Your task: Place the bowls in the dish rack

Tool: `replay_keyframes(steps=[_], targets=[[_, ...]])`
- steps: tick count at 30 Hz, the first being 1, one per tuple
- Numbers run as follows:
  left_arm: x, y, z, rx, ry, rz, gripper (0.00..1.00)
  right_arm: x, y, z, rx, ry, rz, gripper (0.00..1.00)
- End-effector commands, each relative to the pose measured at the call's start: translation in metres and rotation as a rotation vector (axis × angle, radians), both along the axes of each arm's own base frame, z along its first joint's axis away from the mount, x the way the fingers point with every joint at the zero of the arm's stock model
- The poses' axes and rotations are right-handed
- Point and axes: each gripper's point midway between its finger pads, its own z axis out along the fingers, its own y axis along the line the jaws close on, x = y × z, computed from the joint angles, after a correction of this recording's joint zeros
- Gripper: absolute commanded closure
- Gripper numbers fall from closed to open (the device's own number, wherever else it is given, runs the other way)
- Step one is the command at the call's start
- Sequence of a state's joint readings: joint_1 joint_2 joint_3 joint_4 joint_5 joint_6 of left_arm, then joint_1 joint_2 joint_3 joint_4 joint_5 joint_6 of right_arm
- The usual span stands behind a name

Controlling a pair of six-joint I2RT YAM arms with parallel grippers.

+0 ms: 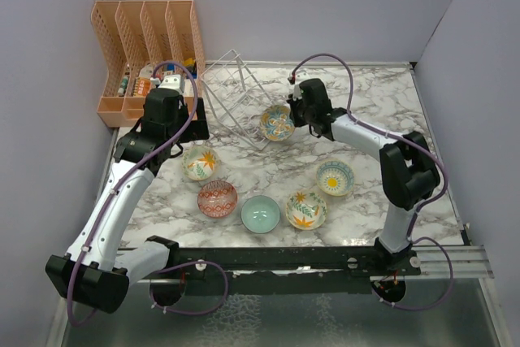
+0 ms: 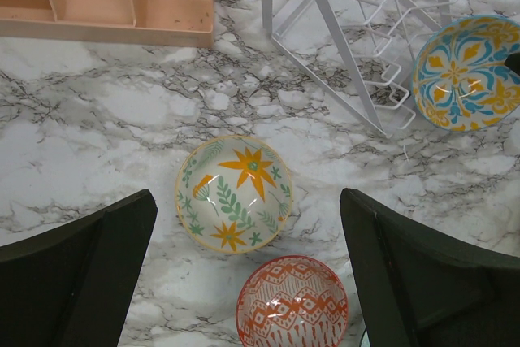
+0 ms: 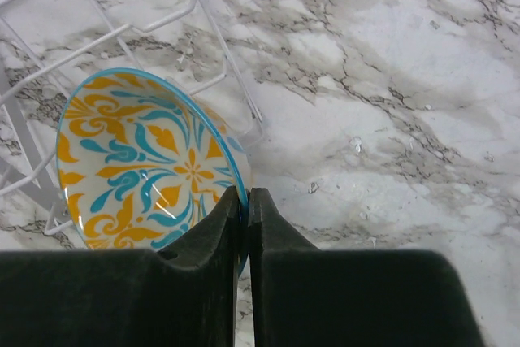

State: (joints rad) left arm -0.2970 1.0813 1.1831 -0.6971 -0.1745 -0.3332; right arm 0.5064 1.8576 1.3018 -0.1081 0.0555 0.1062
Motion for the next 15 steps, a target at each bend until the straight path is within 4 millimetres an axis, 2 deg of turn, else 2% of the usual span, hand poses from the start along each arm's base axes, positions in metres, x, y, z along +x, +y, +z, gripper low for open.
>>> replay_keyframes(steps=[1,5,12,15], targets=[[0.004,0.002,0.009,0.015,-0.036,0.006,0.01,-0.002,-0.010,0.001,-0.037,-0.010,-0.064,0.99],[0.003,0.003,0.008,0.022,-0.036,0.008,0.01,-0.017,-0.025,0.009,-0.080,-0.021,-0.061,0.99],[0.004,0.001,0.007,0.014,-0.037,0.001,0.01,-0.045,-0.038,0.022,-0.045,0.001,-0.048,0.99],[0.005,-0.001,0.007,0.008,-0.038,-0.004,0.01,-0.047,-0.052,0.015,-0.032,0.050,-0.099,0.99]])
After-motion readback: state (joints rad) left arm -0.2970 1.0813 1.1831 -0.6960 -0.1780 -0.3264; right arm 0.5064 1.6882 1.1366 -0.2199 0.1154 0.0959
